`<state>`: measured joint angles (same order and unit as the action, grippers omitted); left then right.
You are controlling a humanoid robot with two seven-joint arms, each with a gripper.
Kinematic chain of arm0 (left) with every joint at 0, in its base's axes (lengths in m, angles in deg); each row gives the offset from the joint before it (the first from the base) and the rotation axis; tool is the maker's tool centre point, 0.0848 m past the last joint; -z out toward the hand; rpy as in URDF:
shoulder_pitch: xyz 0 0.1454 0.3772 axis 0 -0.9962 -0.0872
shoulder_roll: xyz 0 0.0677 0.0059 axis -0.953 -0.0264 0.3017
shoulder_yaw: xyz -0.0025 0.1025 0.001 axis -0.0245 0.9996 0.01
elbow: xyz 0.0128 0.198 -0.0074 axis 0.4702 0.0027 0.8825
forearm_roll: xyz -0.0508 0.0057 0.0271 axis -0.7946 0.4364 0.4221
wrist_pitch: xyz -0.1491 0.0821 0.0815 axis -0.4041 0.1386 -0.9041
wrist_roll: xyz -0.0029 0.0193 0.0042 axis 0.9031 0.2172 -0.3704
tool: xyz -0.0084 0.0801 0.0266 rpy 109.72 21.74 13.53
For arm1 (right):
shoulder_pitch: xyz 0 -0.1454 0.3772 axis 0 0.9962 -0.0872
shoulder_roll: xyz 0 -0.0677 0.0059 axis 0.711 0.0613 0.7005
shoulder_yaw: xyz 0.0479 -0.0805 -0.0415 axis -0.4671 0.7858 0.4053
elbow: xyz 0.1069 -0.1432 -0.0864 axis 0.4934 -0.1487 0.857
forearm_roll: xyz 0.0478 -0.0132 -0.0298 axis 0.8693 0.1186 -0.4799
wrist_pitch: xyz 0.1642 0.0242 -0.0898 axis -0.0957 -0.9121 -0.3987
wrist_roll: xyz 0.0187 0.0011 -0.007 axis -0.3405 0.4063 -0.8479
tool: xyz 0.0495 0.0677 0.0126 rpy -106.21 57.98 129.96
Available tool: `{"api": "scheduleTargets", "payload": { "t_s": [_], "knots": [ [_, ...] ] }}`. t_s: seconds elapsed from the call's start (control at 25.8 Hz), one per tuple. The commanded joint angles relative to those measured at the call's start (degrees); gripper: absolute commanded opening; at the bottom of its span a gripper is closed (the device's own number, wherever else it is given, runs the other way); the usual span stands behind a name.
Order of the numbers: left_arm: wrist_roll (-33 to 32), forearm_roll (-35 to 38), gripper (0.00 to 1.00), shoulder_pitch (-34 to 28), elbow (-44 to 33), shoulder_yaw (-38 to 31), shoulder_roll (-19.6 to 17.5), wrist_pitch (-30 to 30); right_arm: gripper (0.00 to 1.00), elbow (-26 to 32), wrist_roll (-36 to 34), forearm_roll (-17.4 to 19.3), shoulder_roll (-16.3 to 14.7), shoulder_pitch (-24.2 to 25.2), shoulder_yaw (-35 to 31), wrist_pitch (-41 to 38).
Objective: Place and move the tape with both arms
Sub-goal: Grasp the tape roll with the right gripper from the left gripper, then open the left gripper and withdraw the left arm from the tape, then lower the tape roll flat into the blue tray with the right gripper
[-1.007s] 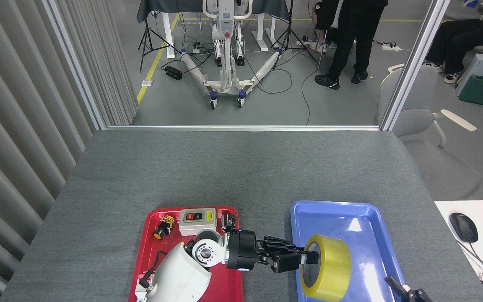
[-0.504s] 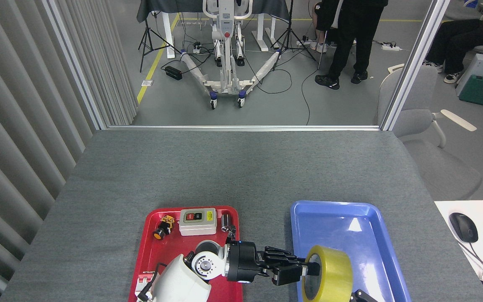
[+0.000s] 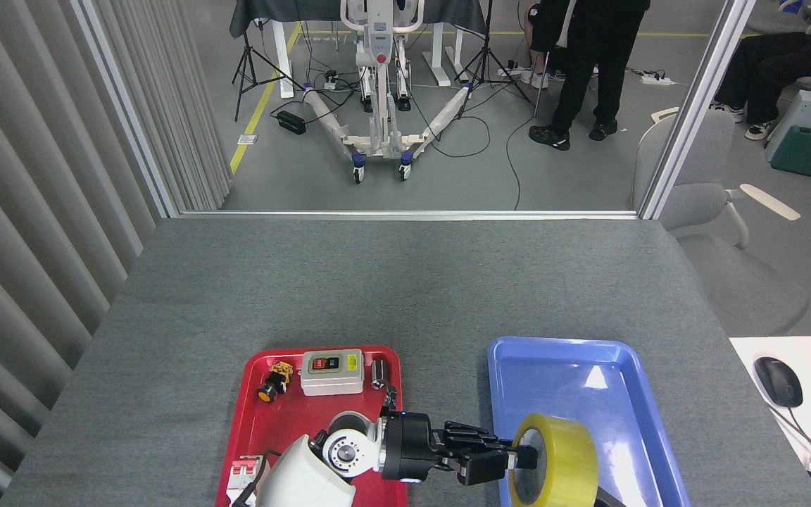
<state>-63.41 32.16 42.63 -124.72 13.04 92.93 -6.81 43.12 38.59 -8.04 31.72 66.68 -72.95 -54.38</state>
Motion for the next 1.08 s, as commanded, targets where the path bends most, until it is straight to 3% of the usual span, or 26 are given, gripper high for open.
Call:
{"api": "scheduleTargets", "payload": {
  "t_s": [0.0,0.12,0.23,0.39,0.46,0.54,0.7,0.77,0.93,1.05],
  "knots": [
    [0.52,-0.28,1.00,-0.04,-0.12,-0.94,-0.28,0.62,0.11,-0.07,-0.03,-0.03,0.22,0.06,-0.43,0.22],
    [0.52,-0.63,1.00,-1.71,-0.47,-1.73,-0.46,0.62,0.01,-0.07,-0.03,-0.12,0.22,0.06,-0.69,0.22],
    [0.52,-0.63,1.00,-2.41,-2.32,-7.18,-0.63,-0.43,0.00,-0.16,-0.03,-0.12,0.22,0.15,-2.28,0.22],
    [0.52,0.68,1.00,-4.61,-8.03,-12.98,-2.48,-11.33,0.00,-0.95,0.14,-0.12,0.30,-0.38,-5.27,0.22],
    [1.13,6.48,1.00,-7.25,-12.95,-14.83,-6.34,-15.37,0.00,-2.00,2.25,-0.21,0.30,-1.52,-5.53,0.22],
    [6.75,14.57,1.00,-10.41,-18.40,-15.09,-10.04,-16.08,0.00,-3.93,9.19,-1.17,-0.49,-5.91,-4.74,2.33],
    [31.45,20.46,1.00,-21.22,-27.98,-15.09,-15.66,-15.90,0.00,-5.69,21.76,-0.91,-0.57,-11.89,-0.70,22.28],
    [39.45,24.50,1.00,-25.09,-30.97,-15.09,-17.77,-15.99,0.00,-5.78,26.33,-0.12,0.04,-14.09,-0.34,28.53],
    [44.02,38.57,1.00,-27.73,-34.93,-15.18,-17.86,-16.43,0.00,-5.69,28.79,0.05,-0.49,-15.06,0.54,37.58],
    [44.11,43.75,1.00,-27.81,-35.10,-15.09,-18.21,-16.34,0.00,-5.69,39.78,0.76,0.04,-16.20,2.12,42.41]
  ]
}}
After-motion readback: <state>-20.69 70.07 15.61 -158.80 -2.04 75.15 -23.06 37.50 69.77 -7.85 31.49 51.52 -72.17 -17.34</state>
